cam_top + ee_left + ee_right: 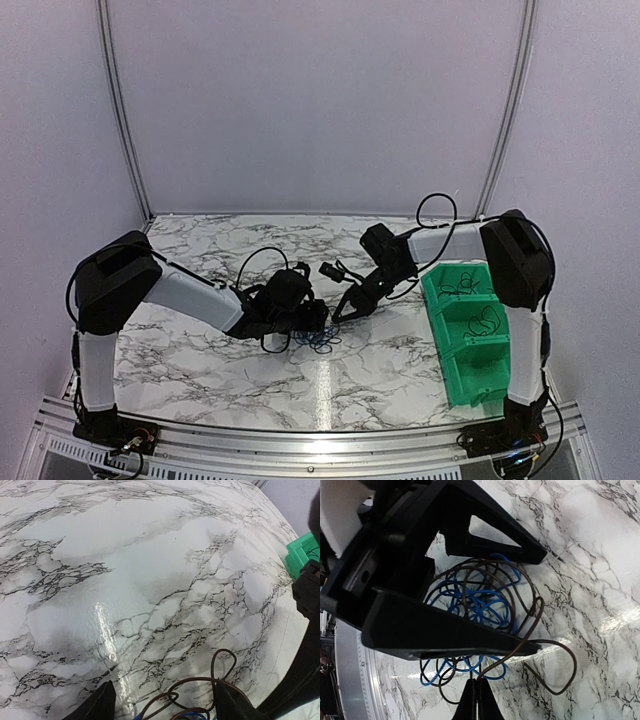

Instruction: Untangle the cables

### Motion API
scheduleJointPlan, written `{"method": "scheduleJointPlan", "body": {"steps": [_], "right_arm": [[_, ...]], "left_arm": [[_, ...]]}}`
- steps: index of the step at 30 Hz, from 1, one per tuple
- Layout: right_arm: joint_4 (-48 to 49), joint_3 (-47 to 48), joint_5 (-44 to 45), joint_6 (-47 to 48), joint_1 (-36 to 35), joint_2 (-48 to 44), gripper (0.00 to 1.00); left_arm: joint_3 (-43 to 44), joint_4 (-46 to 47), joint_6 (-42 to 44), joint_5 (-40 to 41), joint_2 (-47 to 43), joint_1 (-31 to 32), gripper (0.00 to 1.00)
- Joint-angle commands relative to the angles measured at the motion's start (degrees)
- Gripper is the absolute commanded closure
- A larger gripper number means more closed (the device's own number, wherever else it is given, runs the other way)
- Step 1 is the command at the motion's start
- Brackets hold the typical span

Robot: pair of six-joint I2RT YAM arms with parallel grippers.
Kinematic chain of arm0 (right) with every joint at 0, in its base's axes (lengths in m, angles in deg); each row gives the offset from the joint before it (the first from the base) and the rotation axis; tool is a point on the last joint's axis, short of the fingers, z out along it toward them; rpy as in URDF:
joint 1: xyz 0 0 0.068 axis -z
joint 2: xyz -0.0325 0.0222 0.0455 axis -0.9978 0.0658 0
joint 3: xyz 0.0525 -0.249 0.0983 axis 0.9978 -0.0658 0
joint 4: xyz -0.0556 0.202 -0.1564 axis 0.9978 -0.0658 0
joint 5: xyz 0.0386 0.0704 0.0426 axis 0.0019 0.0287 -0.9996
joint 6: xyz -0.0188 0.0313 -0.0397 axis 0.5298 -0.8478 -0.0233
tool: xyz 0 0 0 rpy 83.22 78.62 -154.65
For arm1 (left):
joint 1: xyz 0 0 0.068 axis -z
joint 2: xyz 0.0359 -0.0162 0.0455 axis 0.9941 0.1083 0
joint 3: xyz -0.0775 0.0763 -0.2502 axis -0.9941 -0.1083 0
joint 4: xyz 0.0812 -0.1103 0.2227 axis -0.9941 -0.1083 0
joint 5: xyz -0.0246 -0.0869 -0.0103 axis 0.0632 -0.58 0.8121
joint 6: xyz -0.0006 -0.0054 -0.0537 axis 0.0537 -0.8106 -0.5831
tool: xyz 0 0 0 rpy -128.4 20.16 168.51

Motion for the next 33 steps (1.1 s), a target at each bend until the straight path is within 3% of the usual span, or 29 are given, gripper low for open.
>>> {"method": "scheduleJointPlan", "body": {"steps": [1,13,24,33], "right_arm": [[-1.4,1.0,-3.5,0.5,0.9,-4.2,1.0],[-14.4,6.3,-16.4,12.2,1.1,-15.5,1.0],[-18.3,12.5,-14.9,13.6,2.4,-30.7,1.0],[-15.4,17.5,-11.7,9.4,3.6,-38.3,1.0]], "left_arm": [[0.4,-0.1,-1.7,3.8,3.4,0.1,0.3],[-1.4,-0.1,-1.9,7.1,5.8,1.1,0.33],[-1.7,0.0,-0.4,5.7,7.0,0.8,0.47],[-1.7,0.0,0.2,5.8,6.9,0.6,0.46]]}}
